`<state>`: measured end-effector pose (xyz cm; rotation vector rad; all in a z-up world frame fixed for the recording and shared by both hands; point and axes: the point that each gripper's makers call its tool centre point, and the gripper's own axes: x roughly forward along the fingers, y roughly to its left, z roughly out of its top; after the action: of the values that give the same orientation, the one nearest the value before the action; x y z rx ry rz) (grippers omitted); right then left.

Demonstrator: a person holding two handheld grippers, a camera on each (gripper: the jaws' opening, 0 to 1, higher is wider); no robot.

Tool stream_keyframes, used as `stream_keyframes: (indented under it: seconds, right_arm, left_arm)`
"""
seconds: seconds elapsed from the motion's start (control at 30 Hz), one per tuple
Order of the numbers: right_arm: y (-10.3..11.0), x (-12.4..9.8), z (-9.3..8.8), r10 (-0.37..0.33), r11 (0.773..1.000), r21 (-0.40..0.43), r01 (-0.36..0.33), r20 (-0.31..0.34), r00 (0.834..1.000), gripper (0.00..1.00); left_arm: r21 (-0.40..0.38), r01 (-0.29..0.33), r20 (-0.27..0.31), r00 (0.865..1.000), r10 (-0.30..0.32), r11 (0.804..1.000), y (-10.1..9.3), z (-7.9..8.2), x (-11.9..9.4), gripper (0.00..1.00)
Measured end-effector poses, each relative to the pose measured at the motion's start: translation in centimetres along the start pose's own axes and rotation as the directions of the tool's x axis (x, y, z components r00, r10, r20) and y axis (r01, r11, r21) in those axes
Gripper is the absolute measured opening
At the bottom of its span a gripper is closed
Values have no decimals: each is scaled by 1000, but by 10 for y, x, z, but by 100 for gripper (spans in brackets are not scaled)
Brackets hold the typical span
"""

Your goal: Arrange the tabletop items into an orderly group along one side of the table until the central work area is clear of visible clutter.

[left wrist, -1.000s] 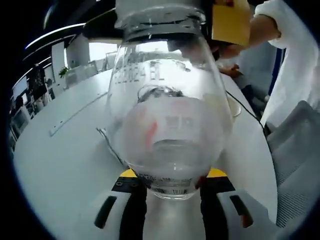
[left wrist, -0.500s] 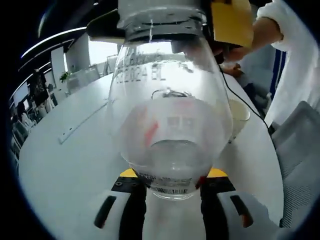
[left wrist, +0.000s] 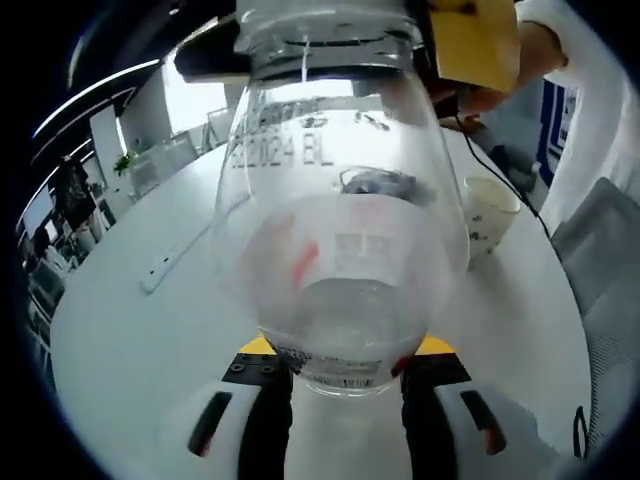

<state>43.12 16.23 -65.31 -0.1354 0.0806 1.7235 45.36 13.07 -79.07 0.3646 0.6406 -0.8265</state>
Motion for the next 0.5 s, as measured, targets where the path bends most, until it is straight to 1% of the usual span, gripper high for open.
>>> stream_keyframes:
  seconds: [0.07,0.13,0.27,0.5]
  right_arm:
    - [-5,3,-1,-16,1000,-4,16,-6,1000,18]
    - [-10,6,-2,-30,1000,-9,30,-12,999,18]
    - [-22,10,-4,-60,998,-6,60,-18,998,19]
    - [-33,19,-4,-89,996,0,89,-26,996,19]
  left_arm:
    - [20,4,-8,1000,-4,1000,7,-1,1,39]
    - [29,10,-9,1000,-9,1000,10,-2,2,39]
    - [45,8,-8,1000,-8,999,24,-4,3,39]
    - [61,18,-3,1000,-18,998,40,-7,5,39]
